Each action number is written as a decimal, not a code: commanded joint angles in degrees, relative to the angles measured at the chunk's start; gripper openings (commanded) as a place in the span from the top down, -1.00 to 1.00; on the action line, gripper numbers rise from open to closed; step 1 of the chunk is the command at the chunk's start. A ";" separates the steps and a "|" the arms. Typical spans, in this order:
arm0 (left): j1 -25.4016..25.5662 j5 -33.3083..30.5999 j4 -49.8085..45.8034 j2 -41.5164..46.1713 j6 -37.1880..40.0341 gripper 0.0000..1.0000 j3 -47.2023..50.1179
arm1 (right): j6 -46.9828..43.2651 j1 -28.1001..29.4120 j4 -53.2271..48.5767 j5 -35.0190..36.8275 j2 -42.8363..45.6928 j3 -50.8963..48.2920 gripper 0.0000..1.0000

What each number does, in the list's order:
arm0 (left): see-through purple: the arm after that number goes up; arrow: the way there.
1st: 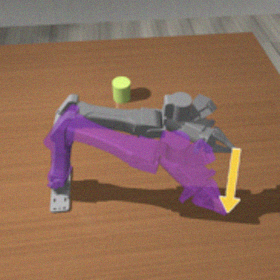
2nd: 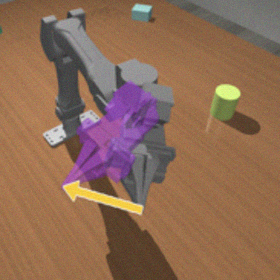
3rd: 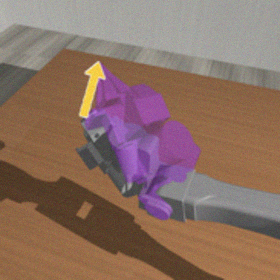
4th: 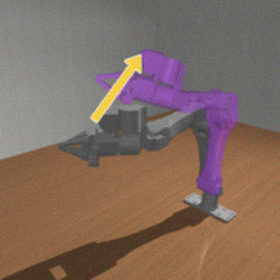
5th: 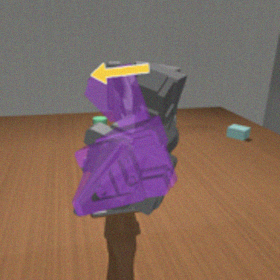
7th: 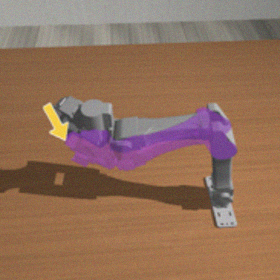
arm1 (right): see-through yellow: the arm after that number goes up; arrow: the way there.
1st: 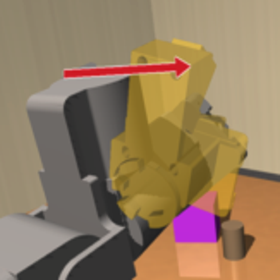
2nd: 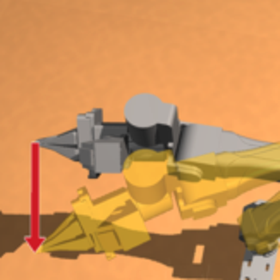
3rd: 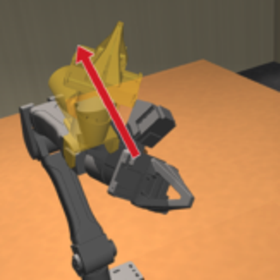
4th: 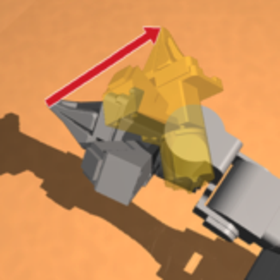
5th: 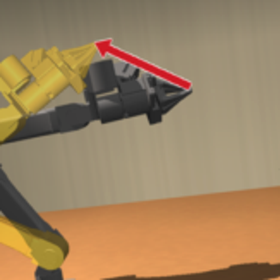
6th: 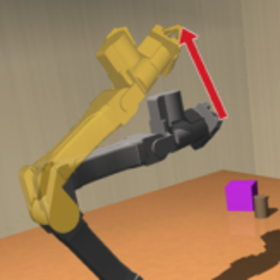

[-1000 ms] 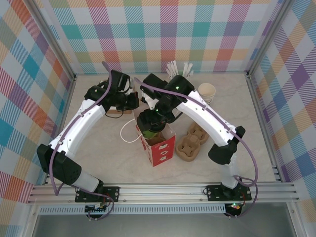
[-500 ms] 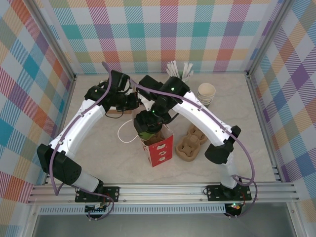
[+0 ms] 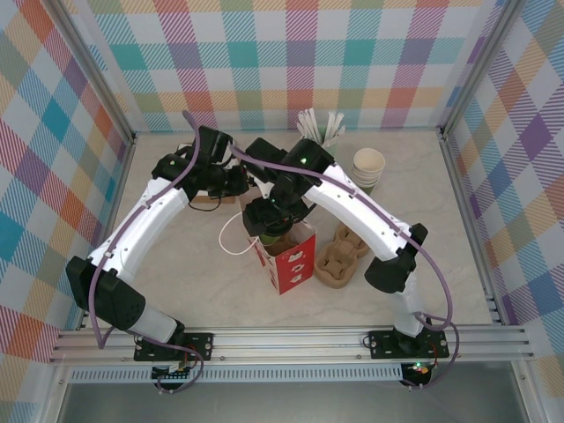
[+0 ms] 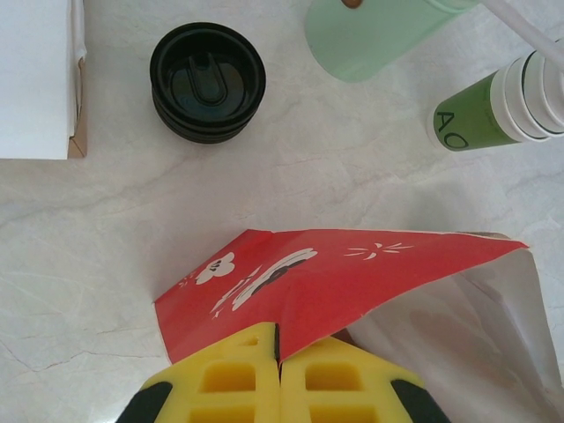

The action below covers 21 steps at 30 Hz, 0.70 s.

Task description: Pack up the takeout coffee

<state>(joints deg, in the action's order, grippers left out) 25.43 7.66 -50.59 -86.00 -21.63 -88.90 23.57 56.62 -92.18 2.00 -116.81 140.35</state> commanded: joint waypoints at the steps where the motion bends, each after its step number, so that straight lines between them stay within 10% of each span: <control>1: 0.58 0.42 -0.29 1.77 0.89 0.95 1.49 | 0.51 0.15 -10.01 2.50 -0.14 -1.93 -0.50; 21: 0.67 1.12 0.78 3.02 1.24 0.94 3.03 | 0.42 -1.34 -5.31 -1.78 3.66 0.31 -0.49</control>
<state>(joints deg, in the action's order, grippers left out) 25.47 7.79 -49.30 -84.40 -20.58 -87.11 24.43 55.46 -92.16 3.53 -113.84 137.56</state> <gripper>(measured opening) 0.041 0.842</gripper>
